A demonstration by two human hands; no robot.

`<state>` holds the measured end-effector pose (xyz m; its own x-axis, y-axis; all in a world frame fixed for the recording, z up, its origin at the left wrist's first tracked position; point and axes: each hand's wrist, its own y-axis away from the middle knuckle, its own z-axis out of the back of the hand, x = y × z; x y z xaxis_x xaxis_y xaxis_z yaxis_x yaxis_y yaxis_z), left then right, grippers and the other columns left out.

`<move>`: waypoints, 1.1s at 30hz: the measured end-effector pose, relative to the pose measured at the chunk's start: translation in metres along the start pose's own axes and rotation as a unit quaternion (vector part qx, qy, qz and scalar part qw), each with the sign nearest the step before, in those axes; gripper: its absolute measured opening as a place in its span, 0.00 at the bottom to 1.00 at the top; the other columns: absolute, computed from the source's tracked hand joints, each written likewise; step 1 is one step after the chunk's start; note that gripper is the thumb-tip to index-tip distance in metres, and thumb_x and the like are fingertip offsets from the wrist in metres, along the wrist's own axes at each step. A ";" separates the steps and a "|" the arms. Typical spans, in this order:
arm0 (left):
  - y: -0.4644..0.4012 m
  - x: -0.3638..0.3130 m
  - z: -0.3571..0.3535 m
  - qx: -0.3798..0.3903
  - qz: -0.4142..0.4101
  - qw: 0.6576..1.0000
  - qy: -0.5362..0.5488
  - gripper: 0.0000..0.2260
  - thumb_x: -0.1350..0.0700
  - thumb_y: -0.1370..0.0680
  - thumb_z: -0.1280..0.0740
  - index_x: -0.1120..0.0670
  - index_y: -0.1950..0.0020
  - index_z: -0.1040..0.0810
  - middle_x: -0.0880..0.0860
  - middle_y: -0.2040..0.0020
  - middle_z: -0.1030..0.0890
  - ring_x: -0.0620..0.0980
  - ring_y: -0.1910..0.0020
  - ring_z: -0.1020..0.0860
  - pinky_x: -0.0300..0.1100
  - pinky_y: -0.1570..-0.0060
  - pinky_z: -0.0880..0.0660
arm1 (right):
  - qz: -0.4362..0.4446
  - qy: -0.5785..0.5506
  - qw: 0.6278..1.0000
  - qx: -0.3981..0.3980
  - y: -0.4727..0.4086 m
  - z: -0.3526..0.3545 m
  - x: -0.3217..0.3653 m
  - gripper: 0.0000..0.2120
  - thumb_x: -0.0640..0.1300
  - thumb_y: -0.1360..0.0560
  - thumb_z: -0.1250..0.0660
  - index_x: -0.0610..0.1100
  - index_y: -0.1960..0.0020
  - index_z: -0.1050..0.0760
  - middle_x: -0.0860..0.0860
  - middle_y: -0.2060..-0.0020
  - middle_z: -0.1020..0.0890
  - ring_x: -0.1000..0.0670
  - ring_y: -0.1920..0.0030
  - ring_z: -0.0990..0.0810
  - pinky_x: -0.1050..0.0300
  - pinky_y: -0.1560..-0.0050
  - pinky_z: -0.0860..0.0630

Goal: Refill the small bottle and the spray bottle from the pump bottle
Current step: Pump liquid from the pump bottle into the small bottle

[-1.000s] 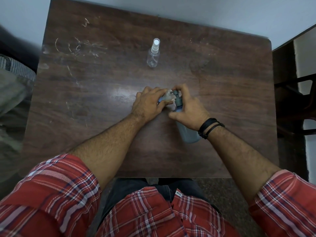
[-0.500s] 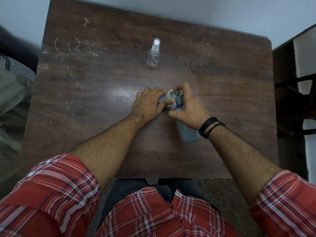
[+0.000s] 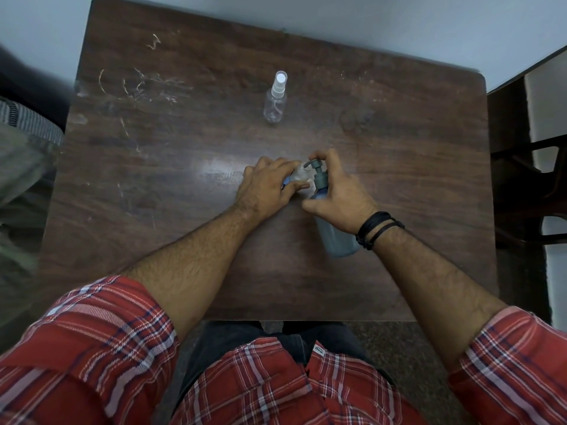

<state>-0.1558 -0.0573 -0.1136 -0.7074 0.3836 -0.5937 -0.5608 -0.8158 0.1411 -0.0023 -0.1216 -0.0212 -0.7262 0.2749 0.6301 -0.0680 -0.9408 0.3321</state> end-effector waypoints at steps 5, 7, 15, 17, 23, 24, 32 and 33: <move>0.001 -0.001 0.001 0.003 -0.001 1.000 -0.002 0.25 0.38 0.21 0.44 0.46 0.27 0.29 0.46 0.34 0.24 0.52 0.38 0.30 0.47 0.45 0.39 | -0.002 -0.002 1.000 0.004 0.001 0.002 -0.001 0.28 0.44 0.34 0.26 0.53 0.41 0.38 0.55 0.57 0.22 0.53 0.61 0.21 0.56 0.63 0.24; 0.001 -0.001 0.000 0.000 0.000 1.000 -0.003 0.23 0.40 0.20 0.41 0.47 0.27 0.29 0.46 0.34 0.24 0.53 0.37 0.30 0.48 0.45 0.39 | -0.002 -0.001 1.000 0.002 0.000 0.002 0.000 0.28 0.44 0.33 0.26 0.52 0.40 0.38 0.56 0.58 0.23 0.54 0.61 0.22 0.60 0.64 0.28; 0.001 -0.002 0.000 0.001 0.004 1.000 0.004 0.22 0.40 0.20 0.40 0.46 0.28 0.28 0.45 0.34 0.24 0.52 0.37 0.30 0.50 0.41 0.37 | -0.003 0.002 1.000 0.005 0.002 0.002 -0.001 0.28 0.43 0.34 0.26 0.51 0.40 0.37 0.56 0.57 0.22 0.53 0.60 0.21 0.57 0.62 0.25; 0.002 -0.002 0.001 -0.001 0.005 1.000 0.011 0.23 0.39 0.20 0.41 0.46 0.27 0.28 0.45 0.35 0.24 0.52 0.38 0.30 0.50 0.41 0.37 | -0.004 -0.002 1.000 0.003 0.000 0.002 0.000 0.28 0.44 0.34 0.26 0.52 0.40 0.37 0.56 0.57 0.22 0.53 0.60 0.21 0.57 0.62 0.27; 0.002 -0.003 0.001 0.007 0.007 1.000 0.002 0.25 0.37 0.21 0.44 0.46 0.27 0.29 0.45 0.34 0.24 0.51 0.38 0.30 0.49 0.43 0.38 | -0.002 -0.001 1.000 0.005 0.003 0.000 -0.002 0.30 0.44 0.34 0.26 0.53 0.38 0.37 0.54 0.56 0.21 0.52 0.60 0.20 0.57 0.61 0.24; 0.002 -0.003 0.000 0.004 0.005 1.000 0.001 0.23 0.38 0.20 0.43 0.46 0.27 0.29 0.45 0.35 0.24 0.51 0.38 0.30 0.49 0.43 0.38 | -0.003 -0.002 1.000 0.005 0.003 0.000 -0.002 0.28 0.44 0.34 0.26 0.53 0.40 0.37 0.55 0.57 0.21 0.53 0.60 0.20 0.58 0.62 0.26; 0.001 -0.002 0.001 0.001 0.008 1.000 0.002 0.22 0.39 0.19 0.41 0.46 0.27 0.30 0.45 0.34 0.24 0.52 0.37 0.31 0.49 0.43 0.38 | 0.001 0.010 1.000 0.004 0.003 0.001 -0.001 0.32 0.43 0.34 0.26 0.51 0.35 0.36 0.58 0.58 0.24 0.56 0.62 0.23 0.63 0.65 0.31; 0.001 -0.003 0.001 0.000 0.007 1.000 0.003 0.22 0.39 0.19 0.40 0.45 0.27 0.29 0.44 0.34 0.24 0.51 0.37 0.31 0.49 0.43 0.38 | 0.001 0.010 1.000 0.005 0.003 0.000 -0.002 0.30 0.43 0.34 0.26 0.51 0.37 0.36 0.57 0.58 0.23 0.56 0.61 0.22 0.62 0.64 0.31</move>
<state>-0.1550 -0.0587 -0.1112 -0.7130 0.3694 -0.5960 -0.5503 -0.8216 0.1491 -0.0009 -0.1253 -0.0212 -0.7394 0.2689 0.6172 -0.0601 -0.9395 0.3373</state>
